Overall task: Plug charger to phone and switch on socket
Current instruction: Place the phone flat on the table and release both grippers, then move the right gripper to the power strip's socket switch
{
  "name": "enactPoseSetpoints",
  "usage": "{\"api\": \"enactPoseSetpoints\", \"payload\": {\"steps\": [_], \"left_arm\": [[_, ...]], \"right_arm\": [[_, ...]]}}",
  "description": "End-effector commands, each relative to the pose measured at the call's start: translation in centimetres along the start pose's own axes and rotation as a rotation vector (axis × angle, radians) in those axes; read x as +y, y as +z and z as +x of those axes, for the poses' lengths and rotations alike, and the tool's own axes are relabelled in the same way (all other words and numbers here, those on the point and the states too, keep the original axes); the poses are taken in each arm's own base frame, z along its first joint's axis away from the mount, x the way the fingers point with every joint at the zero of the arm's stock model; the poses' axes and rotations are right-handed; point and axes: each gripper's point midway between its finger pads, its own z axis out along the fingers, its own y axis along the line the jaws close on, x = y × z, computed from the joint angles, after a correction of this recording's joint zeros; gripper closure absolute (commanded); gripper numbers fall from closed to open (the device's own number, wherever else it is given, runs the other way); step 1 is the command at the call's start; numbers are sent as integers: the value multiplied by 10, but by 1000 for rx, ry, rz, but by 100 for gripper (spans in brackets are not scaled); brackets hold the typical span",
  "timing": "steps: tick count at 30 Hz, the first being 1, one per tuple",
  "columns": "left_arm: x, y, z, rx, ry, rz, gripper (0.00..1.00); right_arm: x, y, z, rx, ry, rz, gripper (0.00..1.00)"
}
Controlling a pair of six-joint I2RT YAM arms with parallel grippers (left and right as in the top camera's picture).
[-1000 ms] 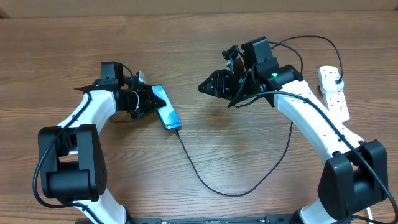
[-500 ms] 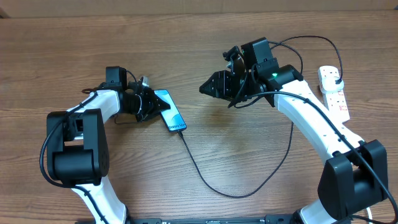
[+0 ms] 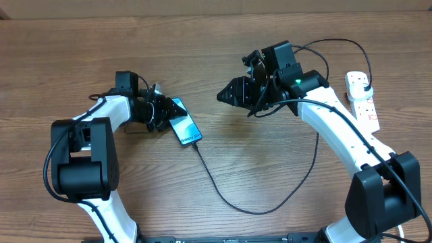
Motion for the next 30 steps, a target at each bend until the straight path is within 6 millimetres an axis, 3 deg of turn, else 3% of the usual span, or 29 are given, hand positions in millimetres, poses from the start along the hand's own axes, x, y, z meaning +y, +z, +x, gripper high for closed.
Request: {"api": "enactPoseSetpoints", "payload": {"steps": [1, 5, 14, 18, 22, 26, 28, 30], "left_arm": [[40, 4, -1, -35, -40, -197, 44], [51, -3, -3, -45, -31, -284, 32], [86, -34, -8, -84, -58, -580, 30], [82, -38, -15, -102, -50, -589, 32], [43, -67, -34, -157, 10, -569, 37], [-39, -136, -52, -328, 129, -504, 37], [-84, -172, -51, -414, 211, -440, 38], [-116, -197, -43, -468, 262, -379, 39]], "right_arm": [[8, -8, -4, -28, -30, -5, 47], [8, -8, -4, -28, -30, -5, 47], [7, -8, -3, -24, -46, -2, 47], [4, -8, 0, -12, -66, 9, 47], [-13, -19, -1, -14, -47, 55, 48], [-28, -55, -10, -70, -24, 83, 55], [-42, -80, -17, -127, 8, 135, 63], [-57, -104, -21, -177, 31, 190, 74]]}}
